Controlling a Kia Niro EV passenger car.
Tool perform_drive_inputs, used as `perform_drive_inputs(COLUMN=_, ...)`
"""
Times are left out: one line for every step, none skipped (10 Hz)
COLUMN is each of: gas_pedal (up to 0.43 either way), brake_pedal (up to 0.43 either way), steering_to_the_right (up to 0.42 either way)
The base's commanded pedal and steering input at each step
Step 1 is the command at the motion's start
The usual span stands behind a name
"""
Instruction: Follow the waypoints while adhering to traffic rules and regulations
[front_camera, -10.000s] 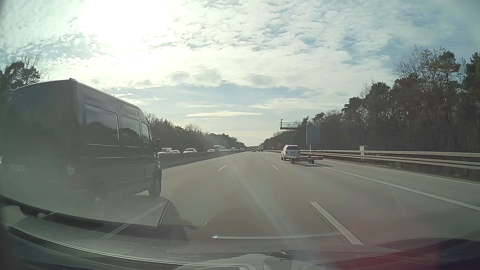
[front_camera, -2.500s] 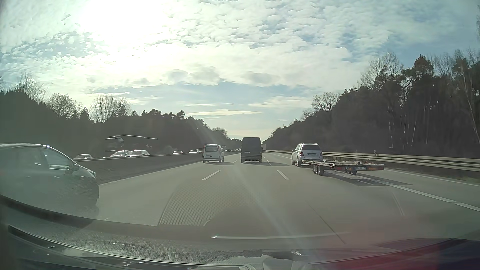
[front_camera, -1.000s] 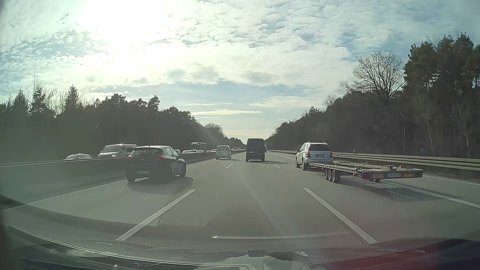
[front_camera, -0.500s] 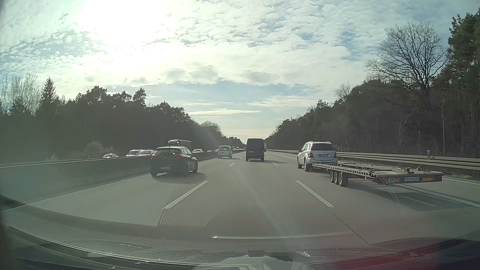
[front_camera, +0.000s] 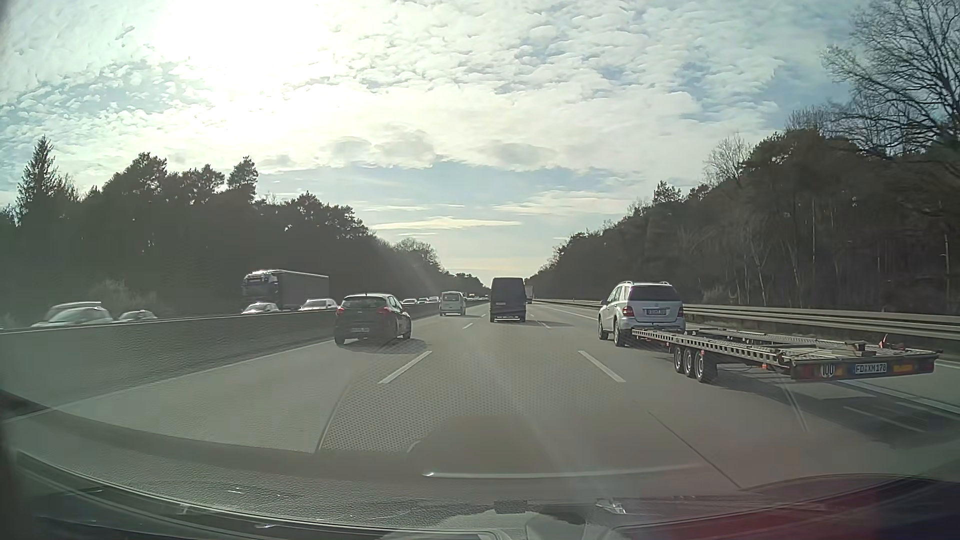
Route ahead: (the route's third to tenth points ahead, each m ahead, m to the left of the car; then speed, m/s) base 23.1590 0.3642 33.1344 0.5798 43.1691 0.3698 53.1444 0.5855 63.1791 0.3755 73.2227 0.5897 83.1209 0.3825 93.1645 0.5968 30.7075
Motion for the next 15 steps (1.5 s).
perform_drive_inputs(gas_pedal=0.287, brake_pedal=0.0, steering_to_the_right=-0.002)
perform_drive_inputs(gas_pedal=0.287, brake_pedal=0.0, steering_to_the_right=-0.002)
perform_drive_inputs(gas_pedal=0.287, brake_pedal=0.0, steering_to_the_right=-0.002)
perform_drive_inputs(gas_pedal=0.287, brake_pedal=0.0, steering_to_the_right=-0.002)
perform_drive_inputs(gas_pedal=0.287, brake_pedal=0.0, steering_to_the_right=-0.002)
perform_drive_inputs(gas_pedal=0.28, brake_pedal=0.0, steering_to_the_right=-0.002)
perform_drive_inputs(gas_pedal=0.28, brake_pedal=0.0, steering_to_the_right=-0.002)
perform_drive_inputs(gas_pedal=0.268, brake_pedal=0.0, steering_to_the_right=-0.002)
perform_drive_inputs(gas_pedal=0.26, brake_pedal=0.0, steering_to_the_right=-0.002)
perform_drive_inputs(gas_pedal=0.248, brake_pedal=0.0, steering_to_the_right=-0.001)
perform_drive_inputs(gas_pedal=0.248, brake_pedal=0.0, steering_to_the_right=-0.002)
perform_drive_inputs(gas_pedal=0.248, brake_pedal=0.0, steering_to_the_right=-0.001)
perform_drive_inputs(gas_pedal=0.248, brake_pedal=0.0, steering_to_the_right=-0.002)
perform_drive_inputs(gas_pedal=0.248, brake_pedal=0.0, steering_to_the_right=-0.002)
perform_drive_inputs(gas_pedal=0.248, brake_pedal=0.0, steering_to_the_right=-0.001)
